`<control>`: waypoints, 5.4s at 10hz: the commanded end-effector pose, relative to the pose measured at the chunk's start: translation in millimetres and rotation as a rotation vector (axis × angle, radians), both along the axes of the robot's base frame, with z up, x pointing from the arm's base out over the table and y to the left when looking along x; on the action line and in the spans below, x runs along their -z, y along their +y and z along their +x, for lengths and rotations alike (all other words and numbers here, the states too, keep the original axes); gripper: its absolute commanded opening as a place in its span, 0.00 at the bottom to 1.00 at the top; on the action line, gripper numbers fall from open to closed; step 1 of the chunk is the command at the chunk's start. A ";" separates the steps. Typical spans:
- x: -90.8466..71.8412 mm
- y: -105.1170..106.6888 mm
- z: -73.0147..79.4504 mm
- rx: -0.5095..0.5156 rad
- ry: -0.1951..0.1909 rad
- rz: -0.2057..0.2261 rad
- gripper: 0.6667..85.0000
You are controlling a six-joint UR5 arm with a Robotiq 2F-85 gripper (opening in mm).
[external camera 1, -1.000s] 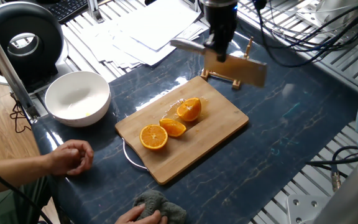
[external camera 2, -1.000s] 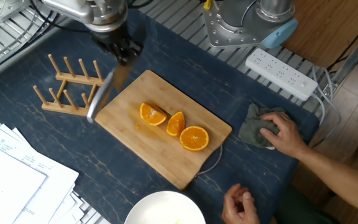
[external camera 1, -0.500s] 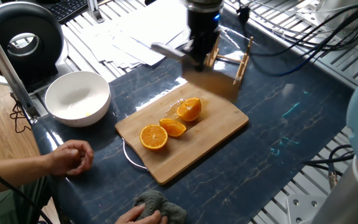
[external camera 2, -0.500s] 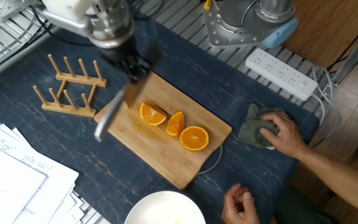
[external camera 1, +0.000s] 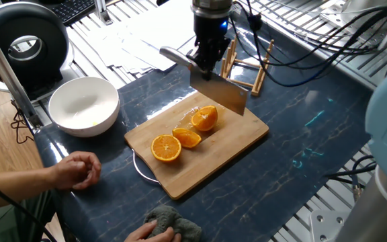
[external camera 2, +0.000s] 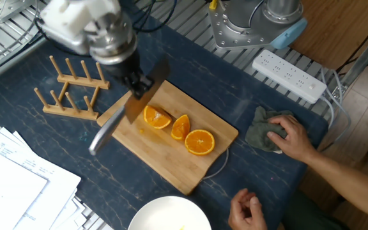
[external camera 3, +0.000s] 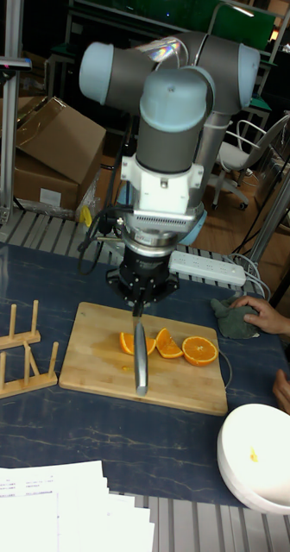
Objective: Chop the orange
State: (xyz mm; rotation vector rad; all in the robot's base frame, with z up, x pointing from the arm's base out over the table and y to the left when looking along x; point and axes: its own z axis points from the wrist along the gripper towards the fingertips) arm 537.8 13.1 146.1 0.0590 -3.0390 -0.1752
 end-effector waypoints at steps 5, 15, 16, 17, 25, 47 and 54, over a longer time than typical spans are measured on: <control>9.4 -34.2 16.0 -0.071 -0.041 -0.128 0.01; 8.9 -53.2 25.0 -0.046 -0.081 -0.122 0.01; 8.9 -51.2 25.4 -0.038 -0.082 -0.115 0.01; 8.9 -50.0 26.7 -0.022 -0.086 -0.111 0.01; 6.6 -51.7 18.4 0.004 -0.085 -0.131 0.01; 41.3 23.6 -19.1 0.052 -0.111 -0.038 0.01; 34.7 23.5 -27.1 0.111 -0.083 -0.049 0.01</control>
